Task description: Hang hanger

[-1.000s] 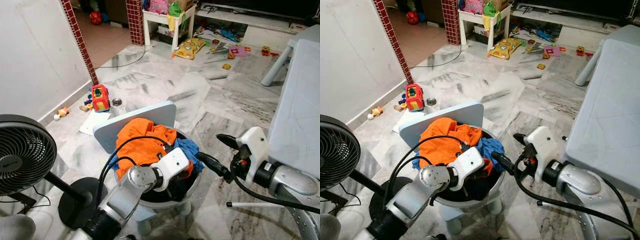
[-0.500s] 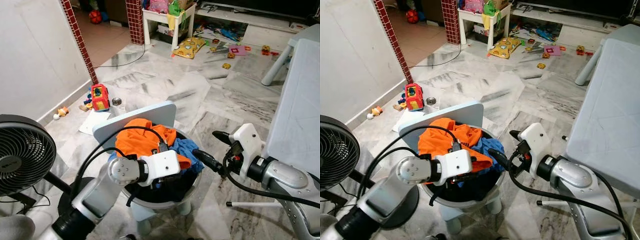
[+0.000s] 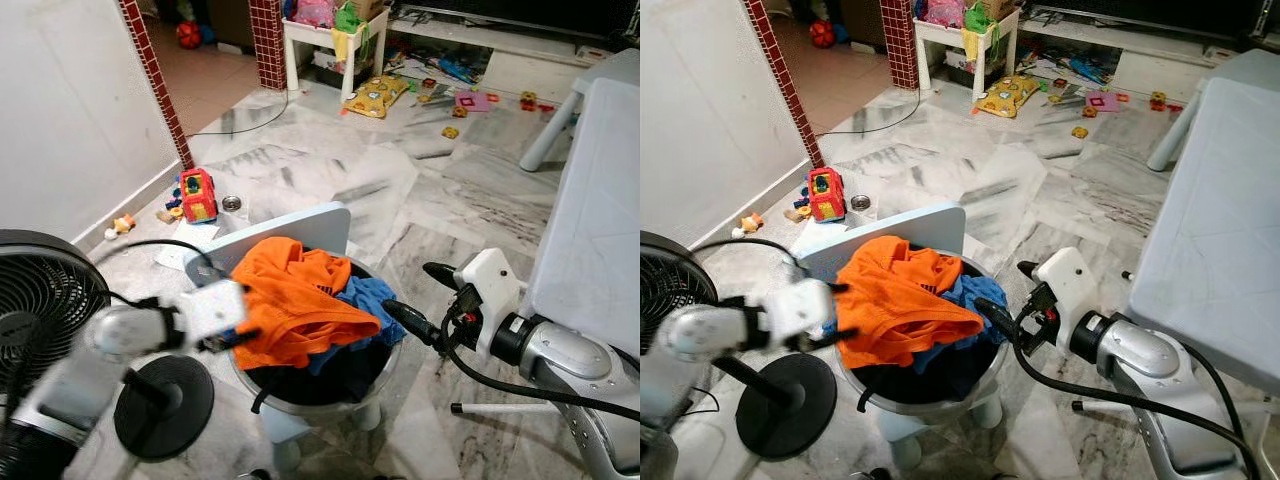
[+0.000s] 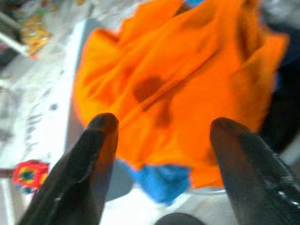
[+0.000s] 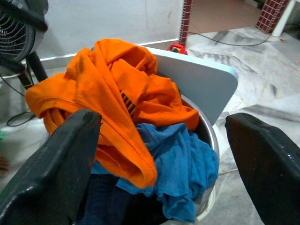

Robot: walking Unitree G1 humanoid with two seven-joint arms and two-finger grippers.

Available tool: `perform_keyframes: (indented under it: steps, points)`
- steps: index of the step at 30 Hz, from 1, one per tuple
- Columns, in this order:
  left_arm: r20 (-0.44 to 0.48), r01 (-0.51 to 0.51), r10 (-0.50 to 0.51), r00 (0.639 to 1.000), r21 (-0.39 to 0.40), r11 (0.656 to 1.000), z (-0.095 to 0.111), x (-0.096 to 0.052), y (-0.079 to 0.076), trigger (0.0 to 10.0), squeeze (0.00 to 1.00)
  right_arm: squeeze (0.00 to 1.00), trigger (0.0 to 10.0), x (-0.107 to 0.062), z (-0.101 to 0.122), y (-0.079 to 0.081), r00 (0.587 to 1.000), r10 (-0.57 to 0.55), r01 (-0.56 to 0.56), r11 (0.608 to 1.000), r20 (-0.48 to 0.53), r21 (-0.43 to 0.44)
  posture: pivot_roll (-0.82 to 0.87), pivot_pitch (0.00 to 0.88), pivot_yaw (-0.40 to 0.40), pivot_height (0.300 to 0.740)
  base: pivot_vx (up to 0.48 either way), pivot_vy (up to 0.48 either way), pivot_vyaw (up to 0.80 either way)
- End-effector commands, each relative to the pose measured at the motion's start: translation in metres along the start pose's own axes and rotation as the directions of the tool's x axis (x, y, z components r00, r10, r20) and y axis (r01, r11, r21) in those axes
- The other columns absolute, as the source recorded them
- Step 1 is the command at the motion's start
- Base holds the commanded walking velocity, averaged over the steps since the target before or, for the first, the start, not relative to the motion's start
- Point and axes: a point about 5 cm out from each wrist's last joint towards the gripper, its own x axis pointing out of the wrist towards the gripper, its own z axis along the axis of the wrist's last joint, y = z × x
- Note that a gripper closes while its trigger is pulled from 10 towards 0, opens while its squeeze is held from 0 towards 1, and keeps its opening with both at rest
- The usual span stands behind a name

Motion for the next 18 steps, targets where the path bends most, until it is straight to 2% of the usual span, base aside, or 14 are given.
perform_keyframes:
  steps: [1, 3, 5, 8, 10, 12, 18]
  points:
    - [-0.022, -0.022, 0.023, 0.999, 0.047, 0.999, -0.007, 0.000, 0.005, 10.0, 1.00, 0.00, 10.0, 0.001, -0.003, 0.002, 1.000, 0.013, -0.013, 1.000, -0.015, -0.007, -0.09, 0.135, 0.008, 0.740, 0.000, 0.000, 0.00]
    - [-0.024, -0.028, 0.031, 0.999, 0.111, 0.993, -0.011, 0.005, 0.008, 10.0, 1.00, 0.00, 10.0, 0.002, -0.002, 0.003, 1.000, 0.017, -0.017, 1.000, -0.014, -0.014, -0.10, 0.136, 0.005, 0.740, 0.000, 0.000, 0.00]
    - [-0.010, -0.038, 0.040, 0.999, 0.121, 0.992, -0.011, 0.008, 0.010, 10.0, 1.00, 0.00, 10.0, 0.002, -0.001, 0.003, 1.000, 0.018, -0.018, 1.000, -0.015, -0.018, -0.10, 0.136, 0.003, 0.740, 0.000, 0.000, 0.00]
    - [0.019, -0.059, 0.056, 0.998, 0.252, 0.966, -0.006, 0.021, 0.018, 10.0, 1.00, 0.00, 10.0, 0.002, -0.001, 0.006, 1.000, 0.022, -0.023, 0.999, -0.016, -0.028, -0.11, 0.138, 0.005, 0.740, 0.000, 0.000, 0.00]
    - [0.027, -0.048, 0.042, 0.999, 0.272, 0.961, -0.005, 0.025, 0.019, 10.0, 1.00, 0.00, 10.0, 0.002, 0.000, 0.006, 1.000, 0.023, -0.023, 0.999, -0.015, -0.031, -0.11, 0.139, 0.007, 0.740, 0.000, 0.000, 0.00]
    - [0.044, -0.011, -0.003, 0.999, 0.325, 0.946, -0.003, 0.034, 0.016, 10.0, 1.00, 0.00, 10.0, 0.002, 0.001, 0.007, 1.000, 0.022, -0.022, 0.999, -0.012, -0.035, -0.12, 0.142, 0.012, 0.740, 0.000, 0.000, 0.00]
    - [0.059, 0.056, -0.084, 0.995, 0.366, 0.929, -0.004, 0.045, 0.008, 10.0, 1.00, 0.00, 10.0, 0.001, 0.002, 0.009, 1.000, 0.015, -0.016, 0.999, -0.009, -0.043, -0.13, 0.150, 0.023, 0.740, 0.000, 0.000, 0.00]
